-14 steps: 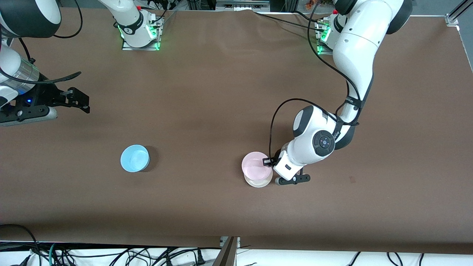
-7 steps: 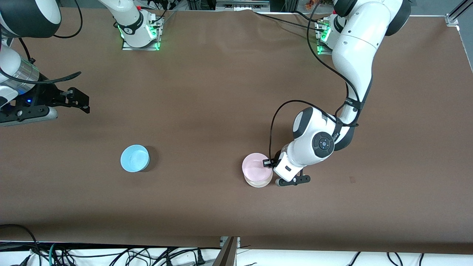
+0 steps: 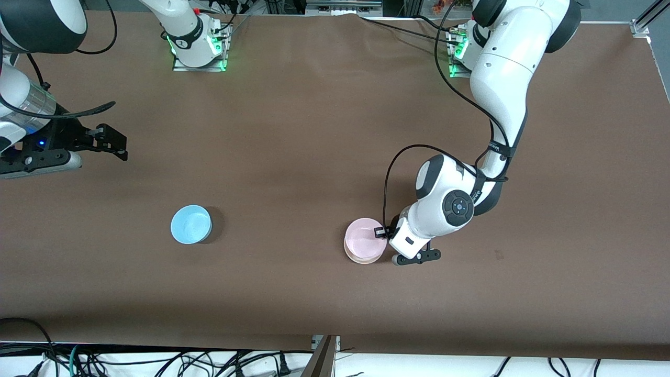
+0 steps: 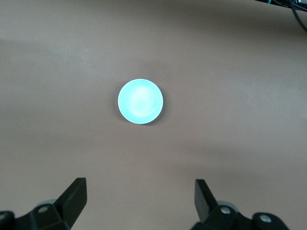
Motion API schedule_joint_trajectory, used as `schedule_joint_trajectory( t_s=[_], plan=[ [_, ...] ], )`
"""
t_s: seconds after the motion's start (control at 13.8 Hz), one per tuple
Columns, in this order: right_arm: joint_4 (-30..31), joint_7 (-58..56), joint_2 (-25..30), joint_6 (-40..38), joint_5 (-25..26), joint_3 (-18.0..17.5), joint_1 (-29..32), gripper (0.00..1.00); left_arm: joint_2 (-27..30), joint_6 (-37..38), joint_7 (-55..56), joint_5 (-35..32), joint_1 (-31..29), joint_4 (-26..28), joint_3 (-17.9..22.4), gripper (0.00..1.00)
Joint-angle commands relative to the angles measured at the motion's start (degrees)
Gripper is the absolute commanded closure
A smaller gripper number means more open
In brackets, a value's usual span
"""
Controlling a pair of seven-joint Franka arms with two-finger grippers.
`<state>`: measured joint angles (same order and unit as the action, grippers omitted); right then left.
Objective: Stack pink and blue bowls on white bowl
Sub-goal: 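Lower the pink bowl into the white bowl and open the left gripper, then reach the right gripper to the blue bowl while the left gripper holds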
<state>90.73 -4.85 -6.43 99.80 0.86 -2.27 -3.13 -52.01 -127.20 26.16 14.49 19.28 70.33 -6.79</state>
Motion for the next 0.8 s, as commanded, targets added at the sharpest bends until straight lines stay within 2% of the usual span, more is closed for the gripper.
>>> schedule_joint_trajectory(
  t_s=[0.0, 0.07, 0.36, 0.44, 0.65, 0.73],
  plan=[
    [-0.5, -0.2, -1.0, 1.4, -0.6, -0.2, 0.0, 0.01, -1.2, -0.2, 0.1, 0.6, 0.0, -1.8, 0.1, 1.0],
    [-0.4, -0.2, -1.4, 2.4, -0.8, -0.2, 0.1, 0.01, -1.5, -0.5, 0.2, 0.6, 0.0, -1.7, 0.2, 1.0],
    [-0.6, -0.1, -2.3, 3.2, -2.9, -0.3, 0.2, 0.0, -2.0, -1.4, 1.7, 0.8, 0.1, -1.7, 0.2, 0.79],
    [-0.6, 0.2, -3.1, 4.1, -3.2, -0.2, 0.2, 0.01, -2.0, -1.4, 2.1, 0.8, 0.2, -1.8, 0.2, 0.7],
    [-0.5, 0.9, -4.4, 4.2, -4.6, -0.1, 0.7, 0.01, -1.3, -1.3, 3.1, 0.9, 0.0, -1.8, 0.1, 0.26],
    [-0.5, 0.7, -4.7, 4.3, -4.6, -0.2, 0.6, 0.01, -0.9, -0.7, 3.4, 1.0, -0.2, -1.8, 0.2, 0.01]
  ],
)
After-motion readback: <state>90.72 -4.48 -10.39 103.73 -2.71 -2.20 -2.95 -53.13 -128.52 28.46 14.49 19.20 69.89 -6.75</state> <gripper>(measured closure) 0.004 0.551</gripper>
